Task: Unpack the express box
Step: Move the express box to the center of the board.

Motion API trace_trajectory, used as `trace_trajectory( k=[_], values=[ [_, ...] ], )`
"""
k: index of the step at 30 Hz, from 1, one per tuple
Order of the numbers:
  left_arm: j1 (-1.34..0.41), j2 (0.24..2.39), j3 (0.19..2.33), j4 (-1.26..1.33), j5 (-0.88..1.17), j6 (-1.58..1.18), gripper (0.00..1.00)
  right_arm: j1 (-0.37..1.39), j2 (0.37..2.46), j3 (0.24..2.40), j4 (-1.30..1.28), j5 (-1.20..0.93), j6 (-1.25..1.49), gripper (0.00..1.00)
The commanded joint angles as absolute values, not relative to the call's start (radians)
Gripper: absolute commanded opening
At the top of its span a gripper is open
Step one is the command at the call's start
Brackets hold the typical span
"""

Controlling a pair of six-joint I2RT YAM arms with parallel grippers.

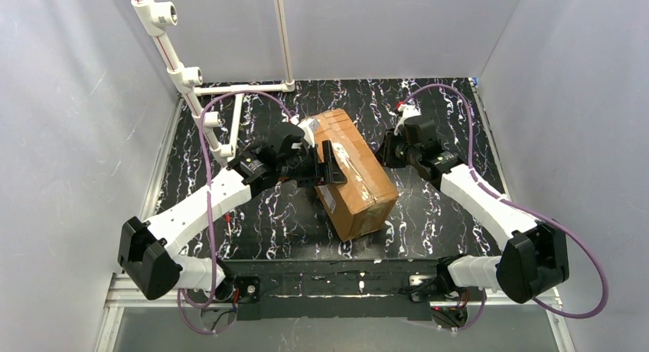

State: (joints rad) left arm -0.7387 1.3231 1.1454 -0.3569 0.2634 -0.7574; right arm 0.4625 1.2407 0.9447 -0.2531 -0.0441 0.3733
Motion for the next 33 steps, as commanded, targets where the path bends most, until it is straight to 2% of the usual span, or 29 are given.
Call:
trace_trajectory(
  k=[1,4,10,15,24,28,31,33],
  values=[
    [-0.703,1.264,1.159,-0.458,0.207,-0.695,0.76,0.471,1.208,1.034,-0.283,0.013,0.330,0.01],
    [-0.682,1.230,1.160,-0.463,0.217,-0.697,0.97,0.474,1.223,1.038,-0.277,-0.079,0.343,0.01],
    [-0.641,1.242,1.184,-0.426,0.276,-0.764,0.98,0.476,1.214,1.033,-0.274,-0.064,0.324,0.01],
    [-0.605,1.268,1.113,-0.176,0.409,-0.916,0.92,0.479,1.215,1.036,-0.283,-0.091,0.313,0.01],
    [-0.604,1.307,1.129,-0.314,0.193,-0.828,0.74,0.487,1.186,1.063,-0.337,-0.051,0.291,0.01],
    [-0.601,1.306,1.092,-0.333,0.183,-0.805,0.67,0.488,1.174,1.114,-0.383,-0.014,0.281,0.01],
    [-0.601,1.315,1.041,-0.325,0.198,-0.802,0.54,0.489,1.181,1.174,-0.432,0.045,0.264,0.01],
    [-0.601,1.308,1.003,-0.310,0.203,-0.806,0.52,0.496,1.202,1.243,-0.492,0.147,0.245,0.01]
  ],
)
